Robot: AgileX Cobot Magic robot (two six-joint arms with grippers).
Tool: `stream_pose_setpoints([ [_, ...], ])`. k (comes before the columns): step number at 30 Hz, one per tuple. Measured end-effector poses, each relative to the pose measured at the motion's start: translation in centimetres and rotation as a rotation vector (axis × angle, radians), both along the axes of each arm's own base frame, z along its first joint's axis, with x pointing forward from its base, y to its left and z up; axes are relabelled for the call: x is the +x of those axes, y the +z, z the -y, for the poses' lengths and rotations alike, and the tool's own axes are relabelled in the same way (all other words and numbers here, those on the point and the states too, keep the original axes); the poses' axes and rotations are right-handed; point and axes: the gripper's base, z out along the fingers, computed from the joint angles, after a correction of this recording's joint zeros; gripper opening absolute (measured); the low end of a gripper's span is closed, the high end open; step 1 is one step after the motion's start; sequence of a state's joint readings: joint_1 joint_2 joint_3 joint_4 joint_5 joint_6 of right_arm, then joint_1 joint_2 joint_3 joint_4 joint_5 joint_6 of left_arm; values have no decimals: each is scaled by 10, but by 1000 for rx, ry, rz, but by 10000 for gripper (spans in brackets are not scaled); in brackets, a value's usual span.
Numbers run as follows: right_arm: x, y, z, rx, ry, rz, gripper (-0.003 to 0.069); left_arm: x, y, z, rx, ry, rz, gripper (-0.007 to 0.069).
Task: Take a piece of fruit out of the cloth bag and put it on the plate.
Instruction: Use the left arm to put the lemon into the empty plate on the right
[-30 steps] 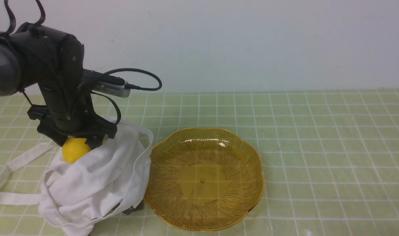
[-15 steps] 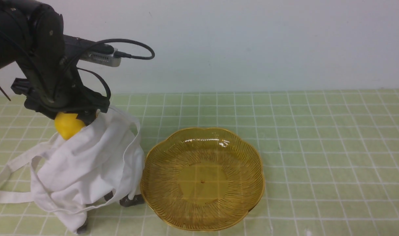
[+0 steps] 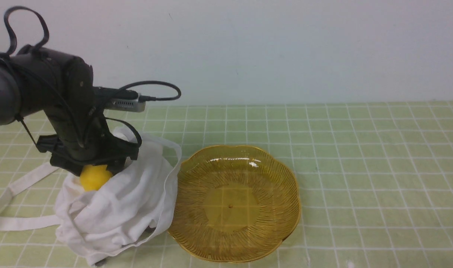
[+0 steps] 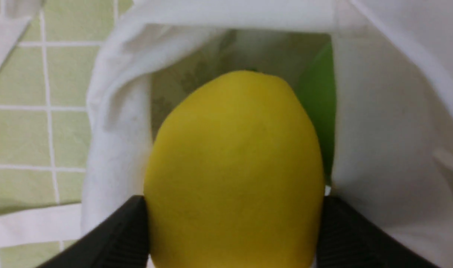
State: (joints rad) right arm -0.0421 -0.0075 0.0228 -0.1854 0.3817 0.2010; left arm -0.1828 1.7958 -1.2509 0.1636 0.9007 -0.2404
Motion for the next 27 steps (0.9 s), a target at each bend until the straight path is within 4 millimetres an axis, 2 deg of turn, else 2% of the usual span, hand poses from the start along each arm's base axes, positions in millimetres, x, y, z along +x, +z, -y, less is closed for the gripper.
stream_pose_setpoints([
  [4,0,0,0,0,0,0,-15,-1,-15,2,-21,1,-4,517],
  [18,0,0,0,0,0,0,-15,5,-17,4,-48,1,54,517],
  [27,0,0,0,0,0,0,-15,10,-28,6,-52,-5,62,517],
])
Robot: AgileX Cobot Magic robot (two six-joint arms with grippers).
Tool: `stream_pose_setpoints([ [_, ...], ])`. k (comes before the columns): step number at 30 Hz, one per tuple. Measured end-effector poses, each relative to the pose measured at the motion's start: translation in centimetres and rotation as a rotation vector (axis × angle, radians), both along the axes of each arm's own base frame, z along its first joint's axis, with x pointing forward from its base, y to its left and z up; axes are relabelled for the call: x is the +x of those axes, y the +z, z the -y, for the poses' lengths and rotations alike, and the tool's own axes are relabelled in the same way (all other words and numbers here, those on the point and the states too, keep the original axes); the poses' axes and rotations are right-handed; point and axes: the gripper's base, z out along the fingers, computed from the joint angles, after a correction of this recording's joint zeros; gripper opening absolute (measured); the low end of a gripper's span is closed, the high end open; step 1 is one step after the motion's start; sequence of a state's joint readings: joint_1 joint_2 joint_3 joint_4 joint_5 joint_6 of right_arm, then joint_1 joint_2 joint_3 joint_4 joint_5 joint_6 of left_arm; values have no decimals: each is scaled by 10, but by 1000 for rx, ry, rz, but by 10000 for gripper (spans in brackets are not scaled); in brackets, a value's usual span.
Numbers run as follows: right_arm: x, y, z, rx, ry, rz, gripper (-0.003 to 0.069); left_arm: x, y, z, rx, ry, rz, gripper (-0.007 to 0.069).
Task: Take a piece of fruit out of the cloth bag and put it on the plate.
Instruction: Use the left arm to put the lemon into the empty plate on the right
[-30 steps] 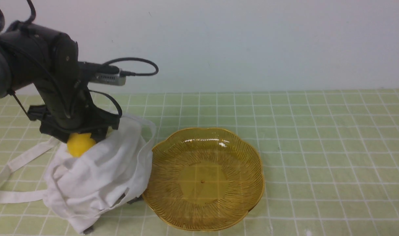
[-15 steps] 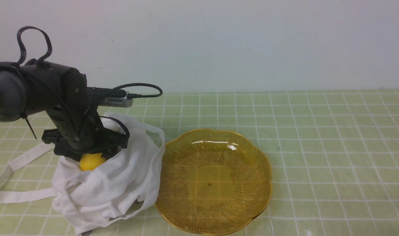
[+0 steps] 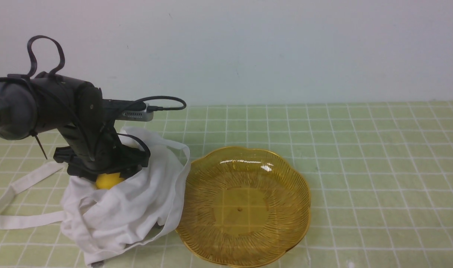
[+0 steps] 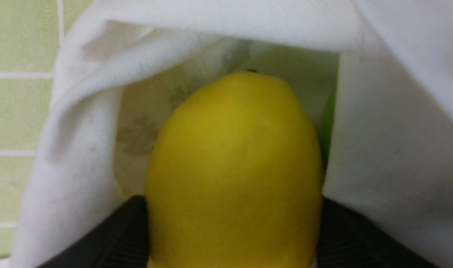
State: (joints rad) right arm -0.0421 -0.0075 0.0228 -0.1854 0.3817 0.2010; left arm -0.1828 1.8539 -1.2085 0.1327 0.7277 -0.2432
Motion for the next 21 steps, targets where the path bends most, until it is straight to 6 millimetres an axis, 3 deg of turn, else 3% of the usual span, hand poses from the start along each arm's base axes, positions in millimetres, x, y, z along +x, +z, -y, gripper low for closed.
stream_pose_setpoints([
  [6,0,0,0,0,0,0,-15,2,-3,0,7,-6,1,539],
  [15,0,0,0,0,0,0,-15,3,-2,0,6,-7,4,668],
  [21,0,0,0,0,0,0,-15,4,-3,0,6,-7,4,668],
])
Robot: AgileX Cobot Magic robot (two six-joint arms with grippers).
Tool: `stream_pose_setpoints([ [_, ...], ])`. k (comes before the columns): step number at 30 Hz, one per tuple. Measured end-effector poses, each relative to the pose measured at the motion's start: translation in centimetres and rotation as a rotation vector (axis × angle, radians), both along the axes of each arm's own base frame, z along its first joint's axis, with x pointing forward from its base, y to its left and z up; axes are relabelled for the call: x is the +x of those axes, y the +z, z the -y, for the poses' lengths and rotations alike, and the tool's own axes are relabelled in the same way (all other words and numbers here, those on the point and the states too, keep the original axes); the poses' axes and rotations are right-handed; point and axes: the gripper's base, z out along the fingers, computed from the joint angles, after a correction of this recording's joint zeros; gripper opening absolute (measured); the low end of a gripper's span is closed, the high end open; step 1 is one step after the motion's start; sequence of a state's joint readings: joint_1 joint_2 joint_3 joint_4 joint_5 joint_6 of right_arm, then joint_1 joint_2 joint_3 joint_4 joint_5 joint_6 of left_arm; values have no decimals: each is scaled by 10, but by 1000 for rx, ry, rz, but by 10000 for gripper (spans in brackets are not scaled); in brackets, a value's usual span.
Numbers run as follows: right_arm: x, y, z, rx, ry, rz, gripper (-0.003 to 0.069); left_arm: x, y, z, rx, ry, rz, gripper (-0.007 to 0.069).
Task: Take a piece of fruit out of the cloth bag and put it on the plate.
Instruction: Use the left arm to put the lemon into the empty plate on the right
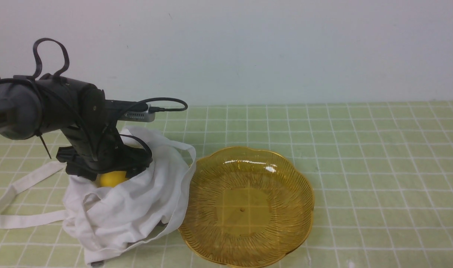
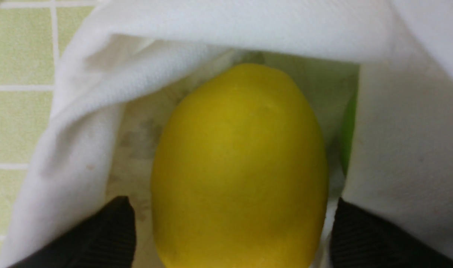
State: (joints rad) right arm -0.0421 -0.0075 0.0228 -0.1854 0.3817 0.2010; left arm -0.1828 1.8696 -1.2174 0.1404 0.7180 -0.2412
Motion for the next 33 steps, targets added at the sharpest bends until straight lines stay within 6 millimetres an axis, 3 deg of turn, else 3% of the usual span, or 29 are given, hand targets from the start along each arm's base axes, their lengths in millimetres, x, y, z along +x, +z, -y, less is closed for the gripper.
stream_pose_setpoints([
  [10,0,0,0,0,0,0,-15,5,-5,2,-15,-2,34,513],
  [22,0,0,0,0,0,0,-15,6,-3,2,-21,1,52,513],
  [24,0,0,0,0,0,0,-15,5,9,2,-28,0,88,513],
  [27,0,0,0,0,0,0,-15,-1,45,0,-37,-10,200,513],
  [28,0,0,0,0,0,0,-15,-1,45,0,-36,-11,201,513],
  [33,0,0,0,0,0,0,-15,-13,96,-6,8,-48,352,513],
])
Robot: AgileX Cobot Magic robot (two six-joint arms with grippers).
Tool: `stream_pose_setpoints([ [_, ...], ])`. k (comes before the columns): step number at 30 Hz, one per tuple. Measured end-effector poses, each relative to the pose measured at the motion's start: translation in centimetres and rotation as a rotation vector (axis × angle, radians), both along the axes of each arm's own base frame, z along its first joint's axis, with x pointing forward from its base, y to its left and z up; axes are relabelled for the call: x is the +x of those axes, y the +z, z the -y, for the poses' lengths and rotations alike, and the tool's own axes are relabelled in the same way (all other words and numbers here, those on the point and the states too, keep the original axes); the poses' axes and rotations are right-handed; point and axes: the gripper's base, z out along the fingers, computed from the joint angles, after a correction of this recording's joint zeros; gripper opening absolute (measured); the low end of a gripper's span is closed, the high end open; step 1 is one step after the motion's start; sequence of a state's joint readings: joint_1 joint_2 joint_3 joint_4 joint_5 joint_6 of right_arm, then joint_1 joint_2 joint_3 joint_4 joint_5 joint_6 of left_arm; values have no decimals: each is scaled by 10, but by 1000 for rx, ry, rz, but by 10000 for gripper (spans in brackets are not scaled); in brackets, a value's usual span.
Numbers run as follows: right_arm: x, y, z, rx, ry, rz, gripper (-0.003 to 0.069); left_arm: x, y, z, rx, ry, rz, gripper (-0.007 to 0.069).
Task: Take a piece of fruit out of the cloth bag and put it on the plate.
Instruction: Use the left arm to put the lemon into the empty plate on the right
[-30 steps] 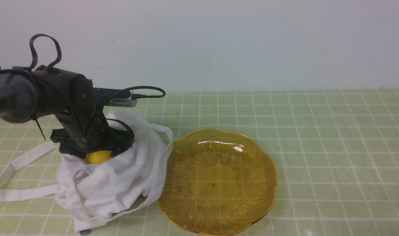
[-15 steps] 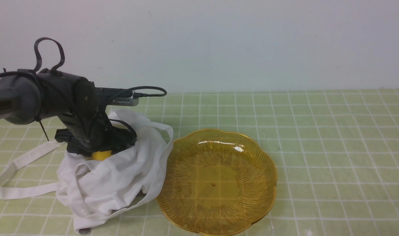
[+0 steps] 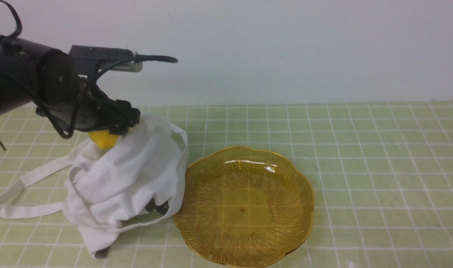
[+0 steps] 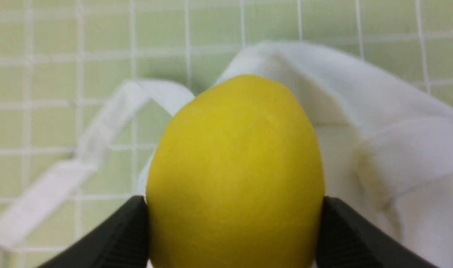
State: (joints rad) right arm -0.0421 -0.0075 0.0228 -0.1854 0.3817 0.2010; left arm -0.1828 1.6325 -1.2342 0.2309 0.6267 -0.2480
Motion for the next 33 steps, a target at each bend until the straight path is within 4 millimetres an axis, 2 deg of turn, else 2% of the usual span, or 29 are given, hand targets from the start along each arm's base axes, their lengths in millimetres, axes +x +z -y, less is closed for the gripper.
stream_pose_setpoints([
  [6,0,0,0,0,0,0,-15,-14,40,-8,64,-12,104,513],
  [11,0,0,0,0,0,0,-15,-22,66,-14,135,-25,186,513],
  [15,0,0,0,0,0,0,-15,-23,66,-16,168,-19,167,513],
  [19,0,0,0,0,0,0,-15,-17,44,-18,198,-1,42,513],
  [20,0,0,0,0,0,0,-15,-12,26,-17,212,0,-26,513],
  [27,0,0,0,0,0,0,-15,13,-52,-13,259,-9,-275,513],
  [33,0,0,0,0,0,0,-15,18,-72,-13,266,-10,-328,513],
])
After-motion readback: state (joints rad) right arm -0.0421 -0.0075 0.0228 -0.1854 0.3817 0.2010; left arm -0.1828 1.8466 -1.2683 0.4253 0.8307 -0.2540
